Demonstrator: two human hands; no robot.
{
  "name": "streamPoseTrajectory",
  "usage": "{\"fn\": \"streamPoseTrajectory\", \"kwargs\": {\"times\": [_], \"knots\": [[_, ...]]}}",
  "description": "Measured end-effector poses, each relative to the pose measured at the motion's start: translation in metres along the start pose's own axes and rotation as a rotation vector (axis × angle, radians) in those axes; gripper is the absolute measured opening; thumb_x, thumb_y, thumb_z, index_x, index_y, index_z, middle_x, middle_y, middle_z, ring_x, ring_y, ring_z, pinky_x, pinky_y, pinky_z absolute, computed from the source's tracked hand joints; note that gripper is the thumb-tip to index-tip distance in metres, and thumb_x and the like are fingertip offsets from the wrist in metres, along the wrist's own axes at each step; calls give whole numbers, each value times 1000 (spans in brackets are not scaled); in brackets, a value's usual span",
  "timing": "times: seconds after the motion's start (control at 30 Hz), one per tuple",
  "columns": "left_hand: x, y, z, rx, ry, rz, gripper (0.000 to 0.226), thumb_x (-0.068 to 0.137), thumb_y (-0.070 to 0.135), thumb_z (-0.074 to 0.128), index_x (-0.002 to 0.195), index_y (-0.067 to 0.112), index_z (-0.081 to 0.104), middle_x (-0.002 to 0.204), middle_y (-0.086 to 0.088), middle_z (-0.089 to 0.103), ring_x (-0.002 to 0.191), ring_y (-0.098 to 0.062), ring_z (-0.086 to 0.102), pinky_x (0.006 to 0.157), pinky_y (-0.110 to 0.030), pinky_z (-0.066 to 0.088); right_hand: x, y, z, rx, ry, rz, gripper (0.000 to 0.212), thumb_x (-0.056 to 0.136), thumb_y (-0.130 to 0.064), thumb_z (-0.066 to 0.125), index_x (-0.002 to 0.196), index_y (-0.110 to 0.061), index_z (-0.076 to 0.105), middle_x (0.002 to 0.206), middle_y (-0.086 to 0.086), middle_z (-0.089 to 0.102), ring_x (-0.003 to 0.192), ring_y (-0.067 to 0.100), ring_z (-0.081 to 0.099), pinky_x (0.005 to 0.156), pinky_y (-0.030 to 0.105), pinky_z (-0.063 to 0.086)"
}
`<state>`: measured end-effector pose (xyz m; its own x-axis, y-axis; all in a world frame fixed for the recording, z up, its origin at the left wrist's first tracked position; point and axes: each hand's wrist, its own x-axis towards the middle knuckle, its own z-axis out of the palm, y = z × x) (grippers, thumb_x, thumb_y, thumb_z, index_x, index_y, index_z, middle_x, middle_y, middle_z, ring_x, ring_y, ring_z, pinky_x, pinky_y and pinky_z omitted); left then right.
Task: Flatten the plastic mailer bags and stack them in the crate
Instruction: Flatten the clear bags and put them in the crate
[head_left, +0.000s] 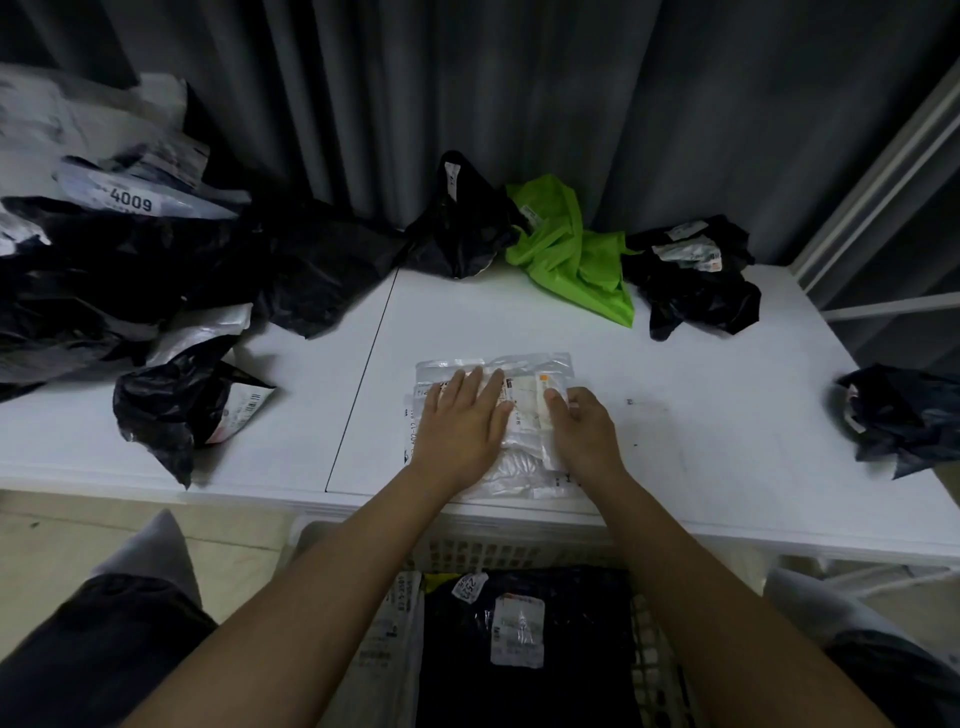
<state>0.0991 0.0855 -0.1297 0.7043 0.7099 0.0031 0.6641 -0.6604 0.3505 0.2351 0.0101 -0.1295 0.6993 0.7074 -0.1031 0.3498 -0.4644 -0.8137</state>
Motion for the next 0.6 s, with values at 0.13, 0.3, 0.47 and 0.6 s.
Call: {"fn": "streamPoseTrajectory", "kwargs": {"times": [0.13, 0.3, 0.47, 0.6], "knots": [[2, 3, 0, -38, -77, -29, 53, 103, 42, 17, 153, 27, 9, 161, -3, 4, 148, -21, -5, 119, -41, -5, -1, -3, -2, 106, 27, 23, 24, 99, -35, 46, 112, -15, 50, 96, 5, 59, 89, 21, 57, 76, 27, 40], [4, 2, 1, -26, -123, -41, 53, 103, 40, 17, 153, 28, 9, 161, -4, 2, 148, -20, -7, 119, -43, -7, -4, -6, -6, -124, 33, -108, 43, 99, -36, 43, 139, -22, 36, 120, 11, 55, 106, 29, 57, 86, 34, 43], [8, 1, 4, -17, -163, -59, 52, 103, 38, 16, 153, 30, 8, 161, -3, 1, 148, -19, -8, 118, -43, -10, -7, -5, -3, -284, 11, -171, 43, 100, -36, 41, 141, -22, 38, 128, 12, 45, 103, 29, 56, 83, 33, 44], [10, -2, 1, -67, -214, -55, 51, 103, 40, 15, 153, 31, 7, 161, -1, 0, 148, -17, -9, 118, -42, -10, 0, -2, -5, -117, 38, -121, 40, 95, -35, 54, 131, -20, 49, 121, 15, 54, 104, 26, 56, 84, 28, 42]]}}
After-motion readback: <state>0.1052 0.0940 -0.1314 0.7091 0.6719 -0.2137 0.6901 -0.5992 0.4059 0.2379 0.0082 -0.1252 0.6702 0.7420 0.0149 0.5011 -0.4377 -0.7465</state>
